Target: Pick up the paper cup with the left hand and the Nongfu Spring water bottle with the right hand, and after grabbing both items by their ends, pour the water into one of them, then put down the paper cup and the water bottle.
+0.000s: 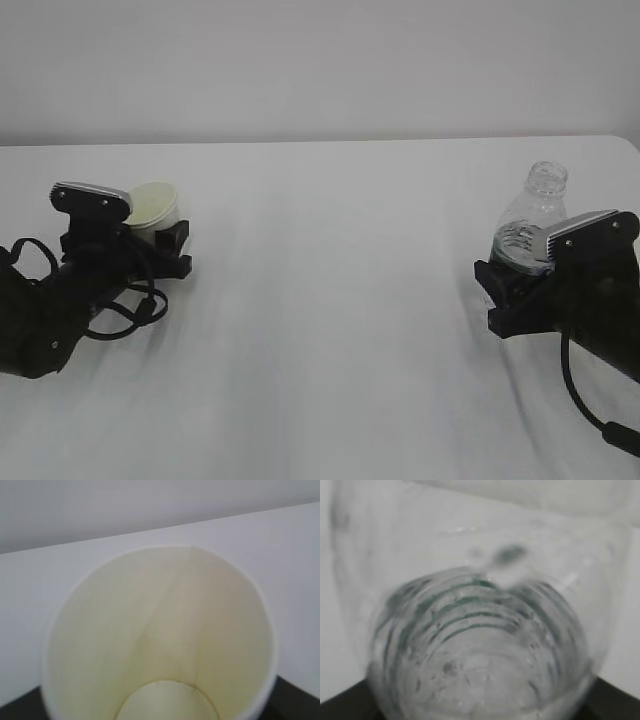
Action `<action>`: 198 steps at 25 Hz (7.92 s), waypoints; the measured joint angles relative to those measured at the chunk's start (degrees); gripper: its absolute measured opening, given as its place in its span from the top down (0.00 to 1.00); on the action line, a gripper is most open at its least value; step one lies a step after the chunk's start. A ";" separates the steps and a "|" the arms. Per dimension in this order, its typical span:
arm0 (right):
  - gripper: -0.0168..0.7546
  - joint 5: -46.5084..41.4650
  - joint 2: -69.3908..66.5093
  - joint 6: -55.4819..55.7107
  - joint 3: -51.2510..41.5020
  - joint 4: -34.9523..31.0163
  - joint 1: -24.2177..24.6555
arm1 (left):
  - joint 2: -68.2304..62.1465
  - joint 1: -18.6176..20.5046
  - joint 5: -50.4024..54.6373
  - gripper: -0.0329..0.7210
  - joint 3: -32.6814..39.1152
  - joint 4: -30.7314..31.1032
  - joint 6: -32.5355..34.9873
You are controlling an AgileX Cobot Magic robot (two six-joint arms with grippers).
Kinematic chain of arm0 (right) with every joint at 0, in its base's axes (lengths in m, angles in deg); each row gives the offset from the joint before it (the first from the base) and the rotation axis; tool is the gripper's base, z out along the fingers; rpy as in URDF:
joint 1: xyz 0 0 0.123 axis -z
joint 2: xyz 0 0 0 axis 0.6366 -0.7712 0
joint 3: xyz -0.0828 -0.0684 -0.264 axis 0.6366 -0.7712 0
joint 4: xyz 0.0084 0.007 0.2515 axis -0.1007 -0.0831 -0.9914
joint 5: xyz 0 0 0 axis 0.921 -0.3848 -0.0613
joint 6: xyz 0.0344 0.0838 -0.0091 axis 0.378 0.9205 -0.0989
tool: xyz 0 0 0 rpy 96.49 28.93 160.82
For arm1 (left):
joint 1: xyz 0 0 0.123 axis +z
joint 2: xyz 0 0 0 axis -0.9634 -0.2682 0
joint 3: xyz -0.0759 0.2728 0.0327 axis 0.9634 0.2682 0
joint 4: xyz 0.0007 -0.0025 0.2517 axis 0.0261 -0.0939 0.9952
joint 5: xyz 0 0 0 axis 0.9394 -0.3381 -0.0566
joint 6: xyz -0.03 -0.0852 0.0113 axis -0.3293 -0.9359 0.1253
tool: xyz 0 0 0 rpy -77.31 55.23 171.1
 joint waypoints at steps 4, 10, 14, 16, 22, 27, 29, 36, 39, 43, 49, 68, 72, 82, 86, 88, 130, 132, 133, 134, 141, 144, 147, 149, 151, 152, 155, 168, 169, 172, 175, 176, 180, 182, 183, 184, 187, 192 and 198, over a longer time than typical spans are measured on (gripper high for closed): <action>0.36 0.00 0.00 0.00 0.00 0.00 0.00 | 1.80 0.00 0.00 0.33 0.98 4.01 0.00; 0.36 0.00 0.00 0.00 0.00 0.00 0.00 | 7.25 0.00 0.00 0.33 4.75 9.18 0.00; 0.36 0.00 0.00 0.00 0.00 0.00 0.00 | 9.91 0.00 0.00 0.33 6.60 13.85 -2.00; 0.36 0.00 0.00 0.00 0.00 0.00 0.00 | 10.44 0.00 0.00 0.33 6.83 16.89 -4.51; 0.36 0.00 0.00 0.00 0.00 1.62 0.00 | 10.53 0.00 0.00 0.33 6.95 29.11 -9.95; 0.36 0.00 0.00 0.00 0.00 3.59 0.00 | 10.53 0.00 0.00 0.33 6.95 38.18 -13.16; 0.36 0.00 0.00 0.00 0.00 4.51 0.00 | 10.53 0.00 0.00 0.33 6.95 41.43 -13.96; 0.36 0.00 0.00 0.00 0.00 8.64 0.00 | 10.53 -0.13 0.00 0.33 6.95 50.29 -15.35; 0.36 0.00 0.00 0.00 0.00 10.53 0.00 | 10.53 -0.37 0.00 0.33 6.95 53.06 -15.45; 0.36 0.00 0.00 0.00 0.00 12.79 0.00 | 10.53 -0.40 0.00 0.33 6.95 55.33 -15.57; 0.36 0.00 0.00 0.95 0.00 13.16 -0.73 | 10.66 -1.10 0.00 0.33 6.95 56.61 -15.57; 0.36 -4.59 0.81 0.98 6.24 14.85 -8.37 | 10.70 -9.34 0.00 0.33 5.63 55.83 -15.57; 0.36 -7.43 2.48 0.98 8.37 16.97 -9.11 | 10.70 -9.46 0.00 0.33 5.63 55.44 -15.57; 0.36 -12.74 4.33 0.98 11.90 21.56 -9.21 | 10.70 -9.58 0.00 0.33 5.63 55.02 -15.57; 0.36 -16.08 4.33 0.98 14.03 22.86 -10.72 | 10.70 -9.58 0.00 0.33 5.63 55.02 -15.57; 0.36 -17.74 4.33 0.10 15.42 23.50 -12.05 | 10.70 -9.58 0.00 0.33 5.63 55.02 -15.57; 0.36 -18.32 4.33 -24.94 18.53 15.38 -14.27 | 10.70 -9.58 0.00 0.33 5.63 55.75 -13.64; 0.36 -18.09 4.33 -26.62 18.53 14.33 -14.27 | 10.70 -9.58 0.00 0.33 5.63 55.75 -13.64; 0.36 -18.08 4.33 -27.10 18.53 13.99 -14.27 | 10.70 -9.58 0.00 0.33 5.63 55.89 -13.64; 0.36 -18.08 4.33 -27.68 18.53 13.87 -14.27 | 10.70 -9.58 0.00 0.33 5.63 56.00 -13.64; 0.36 -17.56 4.33 -31.86 18.53 13.55 -14.27 | 10.70 -9.58 0.00 0.33 5.63 56.22 -13.64; 0.36 -16.90 4.33 -33.68 18.53 13.55 -14.27 | 10.70 -9.58 0.00 0.33 5.63 56.22 -13.64; 0.36 -16.69 4.33 -34.85 18.53 13.55 -14.27 | 10.70 -9.58 0.00 0.33 5.63 56.22 -13.64; 0.36 -16.69 4.33 -35.71 18.53 13.55 -14.27 | 10.70 -9.58 0.00 0.33 5.63 56.22 -13.64; 0.36 -16.69 4.33 -36.49 18.53 13.55 -14.27 | 10.70 -9.58 0.00 0.33 5.63 56.22 -13.64; 0.36 -16.69 4.33 -36.77 18.53 13.55 -14.27 | 10.70 -9.58 0.00 0.33 5.63 56.22 -13.64; 0.36 -16.23 4.33 -37.47 18.53 13.55 -14.27 | 10.70 -9.58 0.00 0.33 5.63 56.22 -13.64; 0.36 -15.49 4.33 -44.18 18.53 12.77 -14.27 | 10.70 -9.58 0.00 0.33 5.63 56.44 -13.64; 0.36 -15.49 4.33 -44.86 18.53 12.32 -14.27 | 10.70 -9.58 0.00 0.33 5.63 56.44 -13.64; 0.36 -15.39 4.33 -46.81 18.53 11.66 -14.27 | 10.70 -9.58 0.00 0.33 5.63 56.53 -13.64; 0.36 -14.56 4.33 -48.00 18.53 11.46 -14.27 | 10.70 -9.58 0.00 0.33 5.63 56.53 -13.64; 0.36 -14.09 4.33 -48.60 18.53 11.46 -14.27 | 10.70 -9.58 0.00 0.33 5.63 56.53 -13.64; 0.36 -12.00 4.33 -50.83 18.53 11.46 -14.27 | 10.70 -9.58 0.00 0.33 5.63 56.56 -13.64; 0.36 -11.00 4.33 -52.16 18.53 11.33 -14.27 | 10.70 -9.58 0.00 0.33 5.63 56.66 -13.64; 0.36 -10.55 4.33 -53.04 18.53 11.05 -14.27 | 10.70 -9.58 0.00 0.33 5.63 56.77 -13.64; 0.36 -10.10 4.33 -53.95 18.53 10.76 -14.27 | 10.70 -9.58 0.00 0.33 5.63 56.77 -13.64; 0.36 -9.40 4.33 -56.15 18.53 9.60 -14.27 | 10.70 -9.58 0.00 0.33 5.63 56.85 -13.64; 0.36 -8.15 4.33 -58.24 18.53 8.64 -14.27 | 10.70 -10.42 0.00 0.33 5.63 56.99 -13.64; 0.36 -6.66 4.33 -61.17 18.53 7.31 -14.27 | 10.70 -11.31 0.00 0.33 5.63 57.17 -13.60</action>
